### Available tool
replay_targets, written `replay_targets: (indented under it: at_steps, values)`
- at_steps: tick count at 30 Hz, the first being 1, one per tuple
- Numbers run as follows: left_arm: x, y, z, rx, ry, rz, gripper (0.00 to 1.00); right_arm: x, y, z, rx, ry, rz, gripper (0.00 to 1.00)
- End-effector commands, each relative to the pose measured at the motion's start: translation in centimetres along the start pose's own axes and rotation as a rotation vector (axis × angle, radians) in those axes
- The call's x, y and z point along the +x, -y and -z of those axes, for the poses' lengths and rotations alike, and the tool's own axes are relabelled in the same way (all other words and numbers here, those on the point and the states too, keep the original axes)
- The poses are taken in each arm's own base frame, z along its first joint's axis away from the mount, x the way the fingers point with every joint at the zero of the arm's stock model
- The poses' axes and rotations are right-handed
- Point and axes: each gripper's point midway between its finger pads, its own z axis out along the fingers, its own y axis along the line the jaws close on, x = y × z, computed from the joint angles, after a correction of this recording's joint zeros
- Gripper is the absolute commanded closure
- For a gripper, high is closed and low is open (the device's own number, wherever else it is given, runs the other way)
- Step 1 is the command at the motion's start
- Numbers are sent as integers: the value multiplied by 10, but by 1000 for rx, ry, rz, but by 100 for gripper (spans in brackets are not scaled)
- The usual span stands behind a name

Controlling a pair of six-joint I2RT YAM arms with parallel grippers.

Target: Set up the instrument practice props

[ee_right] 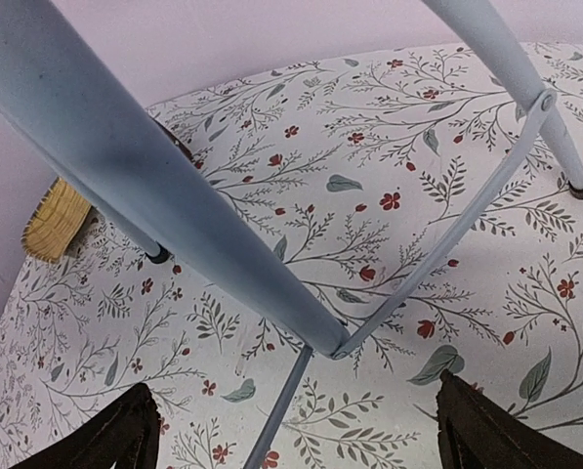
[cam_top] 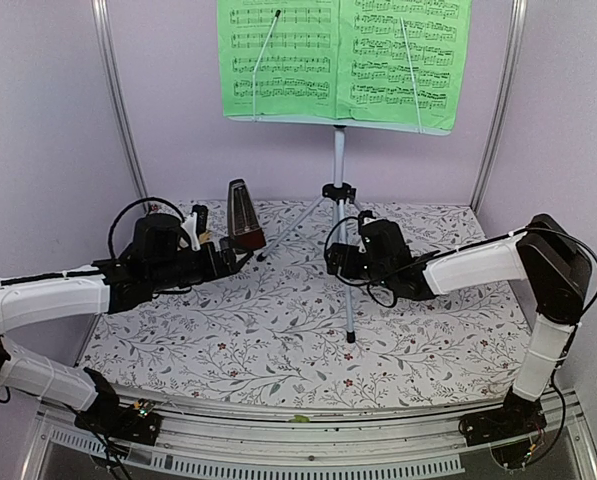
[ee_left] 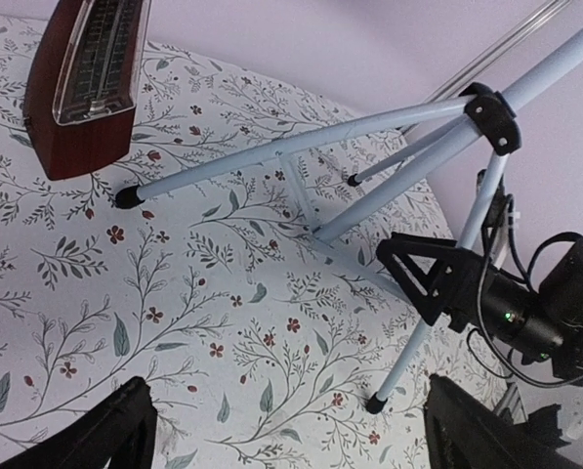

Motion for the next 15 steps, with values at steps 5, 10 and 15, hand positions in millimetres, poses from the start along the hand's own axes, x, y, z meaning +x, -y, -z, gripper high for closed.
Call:
replay_targets:
  at_steps: [5, 10, 15]
  values:
    - [-10, -14, 7, -34, 21, -4, 4, -22, 25, -25, 112, 56, -56, 1]
    - [-29, -26, 2, -100, 58, 15, 4, -28, 25, -34, 108, 62, -50, 1]
    - [-61, -39, -8, -200, 114, 9, 4, -37, 17, -37, 73, 68, -29, 1]
